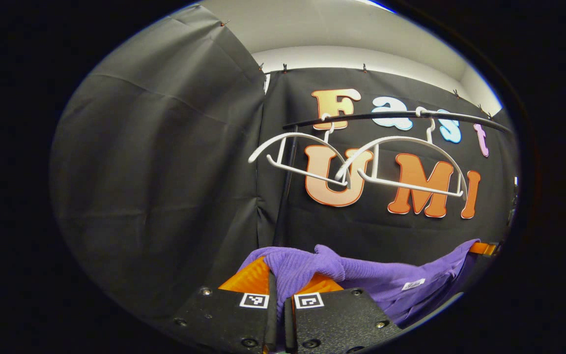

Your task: Grasp the clothes on the hanger with both hands and then place them into the laundry hamper below.

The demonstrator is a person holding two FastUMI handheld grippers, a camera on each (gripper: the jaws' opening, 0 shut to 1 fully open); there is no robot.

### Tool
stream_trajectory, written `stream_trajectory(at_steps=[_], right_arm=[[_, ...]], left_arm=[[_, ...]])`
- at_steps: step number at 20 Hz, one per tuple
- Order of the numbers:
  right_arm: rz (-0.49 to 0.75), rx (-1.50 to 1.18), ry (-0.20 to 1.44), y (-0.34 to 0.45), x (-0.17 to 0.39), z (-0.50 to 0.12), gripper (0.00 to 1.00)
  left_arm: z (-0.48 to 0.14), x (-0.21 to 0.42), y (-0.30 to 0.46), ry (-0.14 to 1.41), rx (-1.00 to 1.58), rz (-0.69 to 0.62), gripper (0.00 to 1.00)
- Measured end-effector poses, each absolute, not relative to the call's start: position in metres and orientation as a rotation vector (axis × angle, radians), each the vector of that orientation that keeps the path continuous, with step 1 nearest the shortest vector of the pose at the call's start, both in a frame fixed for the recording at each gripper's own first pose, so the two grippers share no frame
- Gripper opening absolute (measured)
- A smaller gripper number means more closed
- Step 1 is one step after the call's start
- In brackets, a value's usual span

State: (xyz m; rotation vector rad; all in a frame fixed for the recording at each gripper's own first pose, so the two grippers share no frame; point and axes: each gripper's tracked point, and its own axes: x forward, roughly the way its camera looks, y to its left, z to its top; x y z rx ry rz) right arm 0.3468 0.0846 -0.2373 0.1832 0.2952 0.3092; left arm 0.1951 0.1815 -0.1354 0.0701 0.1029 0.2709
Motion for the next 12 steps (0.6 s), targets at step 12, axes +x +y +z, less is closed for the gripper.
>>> stream_trajectory(at_steps=[12], right_arm=[[0.489, 0.145, 0.477, 0.231, 0.247, -0.299, 0.14]], left_arm=[[-0.274, 0.181, 0.056, 0.408, -0.06, -0.116, 0.08]])
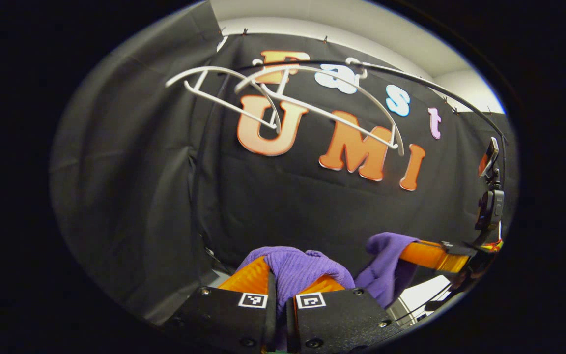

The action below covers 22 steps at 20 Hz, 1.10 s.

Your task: Grasp the clothes on the hanger with both hands and then place them into the laundry hamper below.

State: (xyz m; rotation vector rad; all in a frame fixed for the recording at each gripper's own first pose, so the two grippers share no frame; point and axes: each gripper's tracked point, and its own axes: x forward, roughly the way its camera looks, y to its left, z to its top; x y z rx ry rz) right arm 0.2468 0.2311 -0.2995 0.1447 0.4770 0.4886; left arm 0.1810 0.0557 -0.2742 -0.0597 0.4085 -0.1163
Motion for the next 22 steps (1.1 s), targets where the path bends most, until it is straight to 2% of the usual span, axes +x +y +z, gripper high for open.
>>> stream_trajectory(at_steps=[10, 14, 15, 16, 17, 18, 19, 21, 22], right_arm=[[0.299, 0.104, 0.676, 0.212, 0.216, -0.389, 0.13], [0.245, 0.111, 0.747, 0.201, 0.207, -0.419, 0.13], [0.242, 0.12, 0.769, 0.202, 0.206, -0.427, 0.07], [0.235, 0.129, 0.787, 0.201, 0.203, -0.431, 0.3], [0.229, 0.135, 0.8, 0.2, 0.202, -0.434, 0.42], [0.226, 0.141, 0.808, 0.199, 0.2, -0.434, 0.53], [0.231, 0.147, 0.817, 0.2, 0.195, -0.433, 0.65], [0.238, 0.142, 0.819, 0.204, 0.192, -0.431, 0.88], [0.246, 0.13, 0.823, 0.206, 0.188, -0.433, 1.0]], left_arm=[[-0.361, 0.173, 0.042, 0.665, -0.086, -0.126, 0.16], [-0.39, 0.156, 0.043, 0.748, -0.079, -0.121, 0.22], [-0.395, 0.152, 0.049, 0.763, -0.078, -0.117, 0.24], [-0.398, 0.151, 0.052, 0.777, -0.086, -0.113, 0.18], [-0.4, 0.15, 0.05, 0.79, -0.096, -0.112, 0.29], [-0.404, 0.147, 0.053, 0.812, -0.095, -0.105, 0.44], [-0.41, 0.146, 0.056, 0.833, -0.089, -0.089, 0.41], [-0.415, 0.137, 0.066, 0.868, -0.065, -0.054, 0.44], [-0.41, 0.139, 0.069, 0.85, -0.052, -0.04, 0.36]])
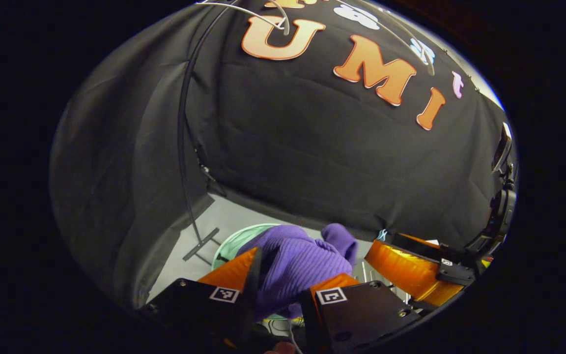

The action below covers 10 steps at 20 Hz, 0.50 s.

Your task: Grasp the clothes on the hanger with both hands and then place them into the laundry hamper below.

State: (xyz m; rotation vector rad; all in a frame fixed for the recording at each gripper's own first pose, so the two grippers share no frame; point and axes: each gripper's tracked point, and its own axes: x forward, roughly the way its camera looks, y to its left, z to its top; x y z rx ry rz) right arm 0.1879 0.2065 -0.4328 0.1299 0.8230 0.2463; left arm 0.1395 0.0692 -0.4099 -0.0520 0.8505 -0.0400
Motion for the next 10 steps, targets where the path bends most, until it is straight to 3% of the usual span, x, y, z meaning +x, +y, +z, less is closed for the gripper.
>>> stream_trajectory(at_steps=[1, 2, 3, 6, 10], right_arm=[[0.259, 0.122, 0.827, 0.21, 0.186, -0.433, 0.94], [0.273, 0.112, 0.828, 0.213, 0.183, -0.433, 0.99], [0.284, 0.103, 0.821, 0.216, 0.183, -0.431, 0.98], [0.293, 0.085, 0.786, 0.218, 0.185, -0.424, 0.98], [0.286, 0.085, 0.781, 0.219, 0.179, -0.419, 0.98]], left_arm=[[-0.405, 0.142, 0.069, 0.833, -0.049, -0.039, 0.48], [-0.393, 0.147, 0.065, 0.803, -0.059, -0.049, 0.55], [-0.385, 0.153, 0.057, 0.764, -0.08, -0.067, 0.51], [-0.374, 0.152, 0.06, 0.728, -0.083, -0.067, 0.99], [-0.378, 0.145, 0.068, 0.746, -0.118, -0.049, 0.95]])
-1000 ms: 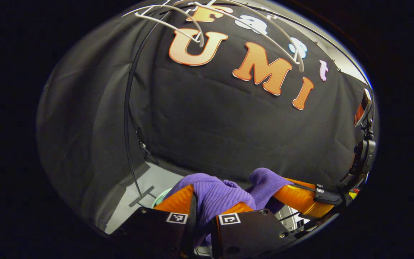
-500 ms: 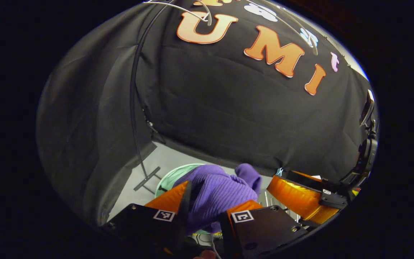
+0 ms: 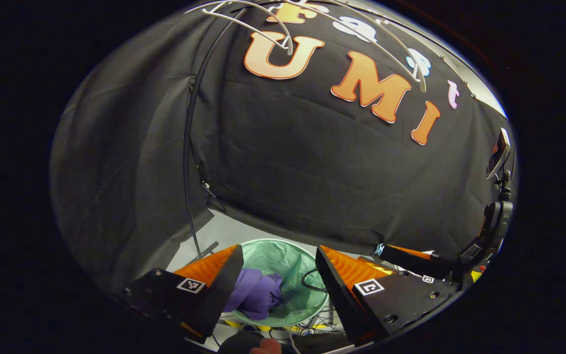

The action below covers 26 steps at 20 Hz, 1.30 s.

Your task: Grasp the clothes on the hanger with both hands and then place them into the laundry hamper below.

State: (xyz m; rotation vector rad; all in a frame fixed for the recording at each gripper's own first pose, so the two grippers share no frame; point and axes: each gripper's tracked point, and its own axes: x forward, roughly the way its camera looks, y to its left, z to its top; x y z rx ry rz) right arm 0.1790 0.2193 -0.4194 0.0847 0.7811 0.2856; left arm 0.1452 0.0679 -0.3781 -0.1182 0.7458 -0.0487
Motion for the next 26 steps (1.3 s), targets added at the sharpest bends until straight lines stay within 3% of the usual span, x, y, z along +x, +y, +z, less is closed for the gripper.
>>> stream_trajectory(at_steps=[3, 4, 5, 15, 18, 24, 26], right_arm=[[0.266, 0.087, 0.757, 0.215, 0.18, -0.408, 0.98], [0.257, 0.089, 0.73, 0.214, 0.183, -0.4, 0.89], [0.247, 0.086, 0.704, 0.212, 0.187, -0.391, 0.98], [0.244, 0.118, 0.431, 0.198, 0.197, -0.251, 0.98], [0.255, 0.077, 0.344, 0.181, 0.179, -0.209, 0.89], [0.267, 0.067, 0.245, 0.144, 0.133, -0.147, 0.89], [0.26, 0.07, 0.235, 0.128, 0.109, -0.136, 0.89]], left_arm=[[-0.372, 0.141, 0.073, 0.736, -0.139, -0.034, 0.95], [-0.369, 0.14, 0.076, 0.736, -0.131, -0.029, 0.91], [-0.365, 0.14, 0.078, 0.727, -0.117, -0.022, 0.95], [-0.224, 0.17, 0.041, 0.416, -0.259, -0.078, 0.95], [-0.173, 0.156, 0.036, 0.285, -0.219, -0.057, 0.95], [-0.114, 0.107, 0.009, 0.16, -0.146, -0.04, 0.94], [-0.104, 0.087, -0.001, 0.141, -0.127, -0.04, 0.89]])
